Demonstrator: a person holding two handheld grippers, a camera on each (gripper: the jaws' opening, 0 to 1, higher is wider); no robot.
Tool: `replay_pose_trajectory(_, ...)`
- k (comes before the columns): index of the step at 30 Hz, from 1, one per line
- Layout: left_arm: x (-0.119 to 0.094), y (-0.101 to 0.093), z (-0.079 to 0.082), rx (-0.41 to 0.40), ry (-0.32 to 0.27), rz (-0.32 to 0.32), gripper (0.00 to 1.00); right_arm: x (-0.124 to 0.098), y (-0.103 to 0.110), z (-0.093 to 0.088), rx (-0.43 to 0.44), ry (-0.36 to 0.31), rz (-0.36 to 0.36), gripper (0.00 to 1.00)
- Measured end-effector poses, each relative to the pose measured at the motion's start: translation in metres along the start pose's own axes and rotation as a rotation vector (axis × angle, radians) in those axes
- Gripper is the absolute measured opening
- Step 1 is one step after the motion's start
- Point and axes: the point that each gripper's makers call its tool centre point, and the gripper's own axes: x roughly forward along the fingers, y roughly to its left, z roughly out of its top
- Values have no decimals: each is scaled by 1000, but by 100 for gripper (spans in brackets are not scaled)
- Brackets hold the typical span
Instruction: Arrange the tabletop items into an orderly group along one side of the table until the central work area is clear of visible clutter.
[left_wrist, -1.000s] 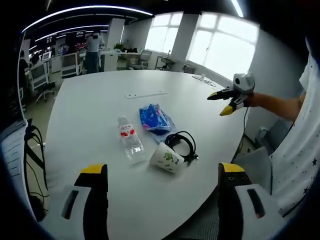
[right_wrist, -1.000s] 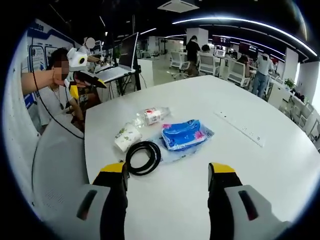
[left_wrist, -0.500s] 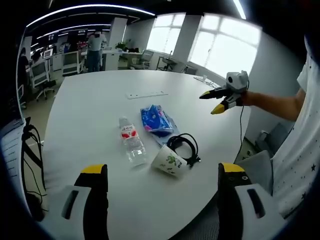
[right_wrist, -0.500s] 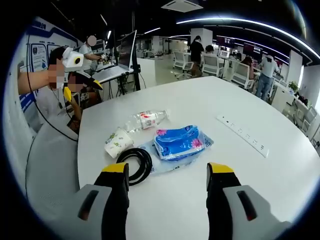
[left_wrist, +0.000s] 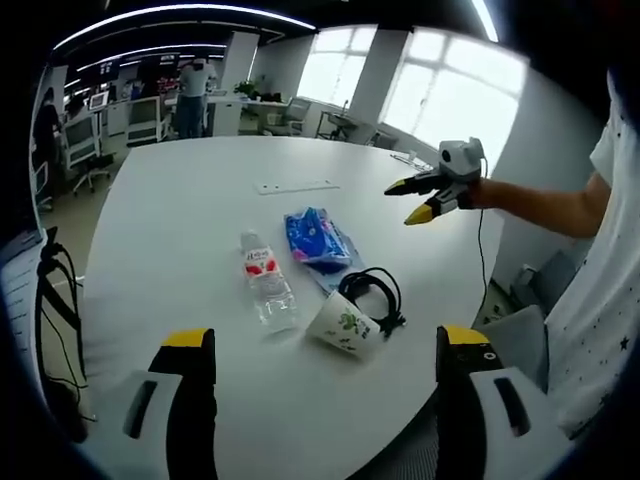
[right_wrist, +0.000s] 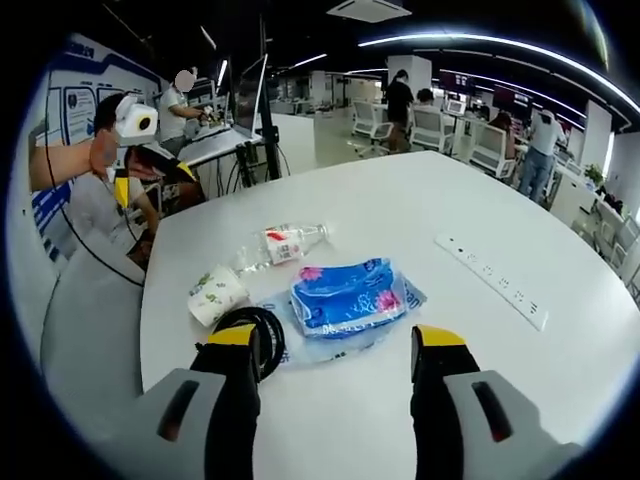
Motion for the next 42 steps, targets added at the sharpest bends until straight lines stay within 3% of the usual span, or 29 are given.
replay_pose_trajectory(15,8,11,5,-34,-12,10,94,43,-26,8,-10,-1,32,57)
replay_pose_trajectory(42,16,20,-7,-80,-2,20,94,88,-46,14,-49,18,73,52)
